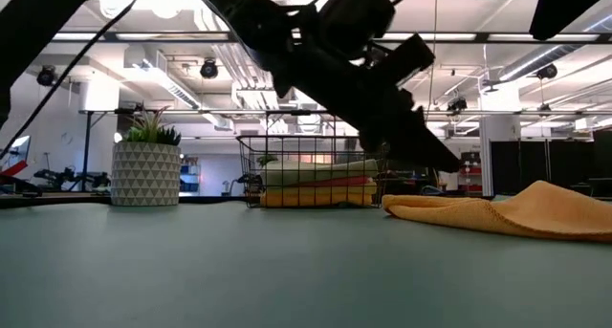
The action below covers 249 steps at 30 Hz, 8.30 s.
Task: Fold microfiber towels
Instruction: Fold the orange microfiber cloth
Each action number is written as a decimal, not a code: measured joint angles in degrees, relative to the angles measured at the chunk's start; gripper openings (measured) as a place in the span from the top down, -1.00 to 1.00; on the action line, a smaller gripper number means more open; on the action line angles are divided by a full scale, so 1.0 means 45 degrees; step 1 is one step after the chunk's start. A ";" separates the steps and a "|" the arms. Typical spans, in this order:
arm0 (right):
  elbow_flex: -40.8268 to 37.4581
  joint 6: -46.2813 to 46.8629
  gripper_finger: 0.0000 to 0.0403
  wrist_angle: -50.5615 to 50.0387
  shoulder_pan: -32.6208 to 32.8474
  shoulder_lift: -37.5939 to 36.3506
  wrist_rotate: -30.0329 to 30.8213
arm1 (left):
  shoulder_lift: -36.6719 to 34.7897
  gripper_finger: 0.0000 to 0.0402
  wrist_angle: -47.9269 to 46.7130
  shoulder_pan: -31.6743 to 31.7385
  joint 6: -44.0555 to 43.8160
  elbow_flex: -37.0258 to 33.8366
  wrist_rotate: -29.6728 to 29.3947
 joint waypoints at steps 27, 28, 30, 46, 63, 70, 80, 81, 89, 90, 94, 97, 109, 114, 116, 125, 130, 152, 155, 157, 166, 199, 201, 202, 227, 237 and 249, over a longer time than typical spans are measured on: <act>0.0000 -0.0300 0.55 0.0007 0.0003 -0.0102 -0.0035 | 0.1331 0.06 -0.0343 0.0174 -0.0104 0.0609 -0.1367; 0.0000 -0.0300 0.55 0.0023 0.0003 -0.0102 -0.0046 | 0.1314 0.06 -0.0418 0.0204 -0.0108 0.0609 -0.1404; 0.0000 -0.0293 0.55 0.0033 0.0003 -0.0102 -0.0105 | 0.1220 0.07 -0.0608 0.0268 -0.0107 0.0631 -0.1416; 0.0000 0.0470 0.55 0.0113 0.0689 -0.0097 -0.0152 | 0.0867 0.85 -0.2020 0.0638 -0.0100 0.0940 -0.1406; -0.0024 0.1518 0.51 0.1158 0.2260 0.1383 -0.1808 | -0.2350 0.99 -0.7986 0.0697 0.0337 0.0222 -0.1396; -0.0029 0.1860 0.36 0.2592 0.2585 0.2687 -0.2163 | -0.3493 1.00 -0.8832 0.0697 0.0328 -0.0681 -0.1436; -0.0029 0.1674 0.27 0.3149 0.2786 0.4620 -0.1968 | -0.4945 1.00 -0.9043 0.0697 0.0281 -0.1905 -0.1470; -0.0029 0.1640 0.28 0.3203 0.2781 0.4745 -0.1933 | -0.5029 1.00 -0.8989 0.0697 0.0240 -0.1977 -0.1469; -0.0029 0.1331 0.33 0.3360 0.2747 0.5616 -0.1706 | -0.5088 1.00 -0.9047 0.0687 0.0221 -0.2424 -0.1479; -0.0029 0.1327 0.33 0.3355 0.2723 0.5647 -0.1710 | -0.5088 1.00 -0.9051 0.0687 0.0221 -0.2453 -0.1484; -0.0029 0.1024 0.32 0.3404 0.2713 0.5964 -0.1701 | -0.5088 1.00 -0.9051 0.0687 0.0226 -0.2443 -0.1484; -0.0035 0.0793 0.31 0.3572 0.2713 0.6071 -0.1706 | -0.5088 1.00 -0.8984 0.0687 0.0226 -0.2407 -0.1484; -0.0298 -0.0680 0.37 0.4645 0.2689 0.6052 -0.1706 | -0.5088 1.00 -0.8976 0.0687 0.0226 -0.2407 -0.1484; -0.0636 -0.0636 0.37 0.5347 0.2689 0.6042 -0.1733 | -0.5088 1.00 -0.8975 0.0687 0.0226 -0.2407 -0.1484; -0.0768 -0.0566 0.37 0.5319 0.2657 0.6034 -0.1747 | -0.5088 1.00 -0.8975 0.0687 0.0226 -0.2407 -0.1484; -0.0893 -0.0659 0.37 0.4055 0.2430 0.6023 -0.1798 | -0.5088 1.00 -0.8975 0.0687 0.0226 -0.2407 -0.1489; -0.1049 -0.0660 0.44 0.4141 0.2293 0.6004 -0.1999 | -0.5088 1.00 -0.8981 0.0687 0.0226 -0.2407 -0.1489; 0.0841 -0.0066 0.96 0.4251 0.1785 0.5528 -0.2382 | -0.6870 1.00 -1.1124 0.0687 0.0177 -0.2392 -0.1498; 0.1860 -0.0011 0.96 0.3714 0.1536 0.5448 -0.1890 | -0.7476 1.00 -1.1693 0.0687 0.0182 -0.2397 -0.1498; 0.2639 0.0045 0.96 0.3224 0.1384 0.5440 -0.1345 | -0.8008 1.00 -1.1989 0.0687 0.0192 -0.2397 -0.1498; 0.5860 0.0003 0.96 -0.0056 0.0739 0.5440 0.1905 | -1.0827 1.00 -1.3074 0.0687 0.0075 -0.2402 -0.1498; 0.9656 -0.5763 0.96 -0.3411 -0.2179 0.4468 0.6663 | -1.6331 1.00 -1.3316 0.0687 -0.4955 -0.3679 -0.3915; 0.9652 -0.6282 0.96 -0.3401 -0.2484 0.4464 0.6627 | -1.6544 1.00 -1.2698 0.0687 -0.5114 -0.4312 -0.4200; 0.9625 -0.6481 0.96 -0.3384 -0.2645 0.4469 0.6611 | -1.6631 1.00 -1.2375 0.0687 -0.5133 -0.4638 -0.4338; 0.7640 -0.3692 0.96 -0.2036 -0.3582 0.4614 0.0644 | -1.7224 1.00 -0.8706 -0.0112 -0.9936 -0.9693 -0.1301; 0.7742 -0.3077 0.96 -0.0772 -0.2975 0.4651 -0.2589 | -1.6524 1.00 -0.8255 -0.0333 -1.1670 -1.1010 0.4054; 0.7567 -0.3111 0.96 -0.0639 -0.2373 0.4779 -0.3914 | -1.5392 1.00 -0.8241 -0.0854 -1.2532 -1.1435 0.6994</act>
